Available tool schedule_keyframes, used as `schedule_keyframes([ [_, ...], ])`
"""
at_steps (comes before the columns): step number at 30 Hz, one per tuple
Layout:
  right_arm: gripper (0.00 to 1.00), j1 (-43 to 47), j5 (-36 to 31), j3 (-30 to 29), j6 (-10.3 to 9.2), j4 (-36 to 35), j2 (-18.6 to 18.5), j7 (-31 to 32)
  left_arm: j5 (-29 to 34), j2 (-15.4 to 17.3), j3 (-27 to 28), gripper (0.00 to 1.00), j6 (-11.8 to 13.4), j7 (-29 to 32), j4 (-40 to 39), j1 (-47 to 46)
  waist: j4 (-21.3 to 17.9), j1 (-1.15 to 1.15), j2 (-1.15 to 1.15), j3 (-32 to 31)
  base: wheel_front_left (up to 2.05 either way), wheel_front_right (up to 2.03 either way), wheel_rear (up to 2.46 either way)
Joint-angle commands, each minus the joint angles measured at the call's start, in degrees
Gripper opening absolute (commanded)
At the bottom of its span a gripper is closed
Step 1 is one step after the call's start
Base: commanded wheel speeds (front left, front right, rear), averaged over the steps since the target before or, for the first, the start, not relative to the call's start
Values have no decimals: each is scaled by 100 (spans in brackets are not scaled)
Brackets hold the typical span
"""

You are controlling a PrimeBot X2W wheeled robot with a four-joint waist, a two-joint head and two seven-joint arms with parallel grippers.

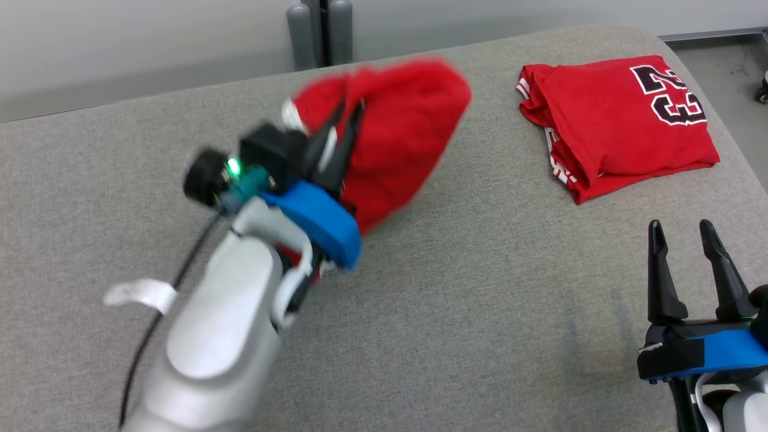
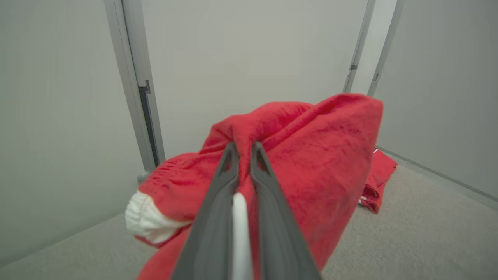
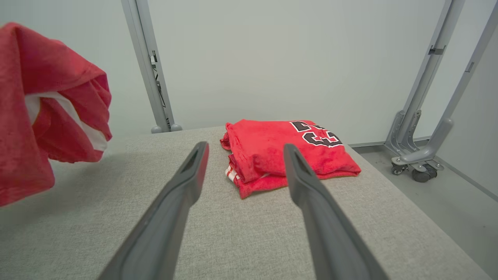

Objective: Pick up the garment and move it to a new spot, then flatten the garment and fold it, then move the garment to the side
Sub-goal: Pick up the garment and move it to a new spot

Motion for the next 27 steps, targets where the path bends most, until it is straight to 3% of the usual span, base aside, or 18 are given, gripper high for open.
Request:
schedule_keyframes([
  [1, 100, 21, 19, 13, 3, 25, 7, -35, -15, -38, -77, 0, 57, -73, 124, 200, 3, 1, 0, 0, 0, 0, 0],
  [9, 100, 49, -17, 60, 3, 113, 5, -13, -32, -217, -685, 0, 23, -363, 862, 939, 83, 1, 0, -51, 0, 0, 0],
  [10, 100, 57, -20, 68, 3, 129, 5, -13, -25, -227, -731, 26, 23, -416, 912, 964, 105, 1, 0, -72, 0, 0, 0],
  [11, 100, 69, -24, 86, 3, 135, 6, -8, 0, -234, -778, 100, 54, -501, 937, 965, 125, 1, 0, -90, 0, 0, 0],
  [17, 100, 154, -70, 80, 3, 171, 5, 32, -21, -267, -731, 100, 270, -1081, 847, 853, 329, 1, 0, -275, 0, 0, 0],
  [27, 100, 345, -81, 104, 3, 145, 4, 99, -106, 198, -104, 100, 762, -1477, 416, 1305, 762, 1, 0, -572, 0, 0, 0],
])
